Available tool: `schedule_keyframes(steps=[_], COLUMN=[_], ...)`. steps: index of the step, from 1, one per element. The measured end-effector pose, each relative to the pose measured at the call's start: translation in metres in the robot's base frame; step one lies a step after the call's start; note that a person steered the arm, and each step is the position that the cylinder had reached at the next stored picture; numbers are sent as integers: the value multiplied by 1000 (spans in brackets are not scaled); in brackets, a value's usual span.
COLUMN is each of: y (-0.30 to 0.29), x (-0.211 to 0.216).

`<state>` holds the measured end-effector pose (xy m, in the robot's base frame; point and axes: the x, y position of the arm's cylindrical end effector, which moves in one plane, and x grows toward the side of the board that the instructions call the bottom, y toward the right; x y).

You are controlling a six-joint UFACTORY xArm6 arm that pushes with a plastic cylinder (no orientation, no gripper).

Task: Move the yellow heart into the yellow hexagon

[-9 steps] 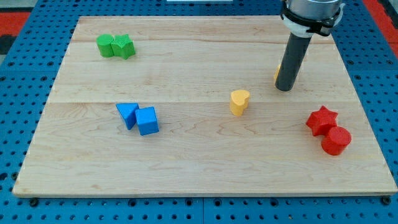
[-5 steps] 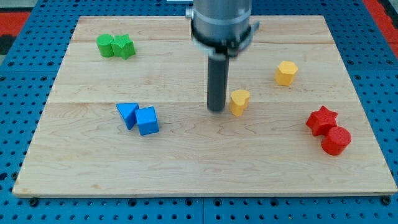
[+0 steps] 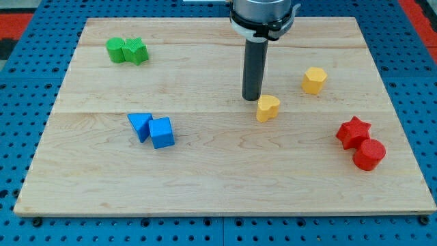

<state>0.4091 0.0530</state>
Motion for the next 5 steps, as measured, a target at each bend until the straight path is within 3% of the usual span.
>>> schedule_keyframes(steps=[1, 2, 3, 4, 5], y=[-1, -34, -19, 34, 46], x=[0, 46, 97, 69, 56])
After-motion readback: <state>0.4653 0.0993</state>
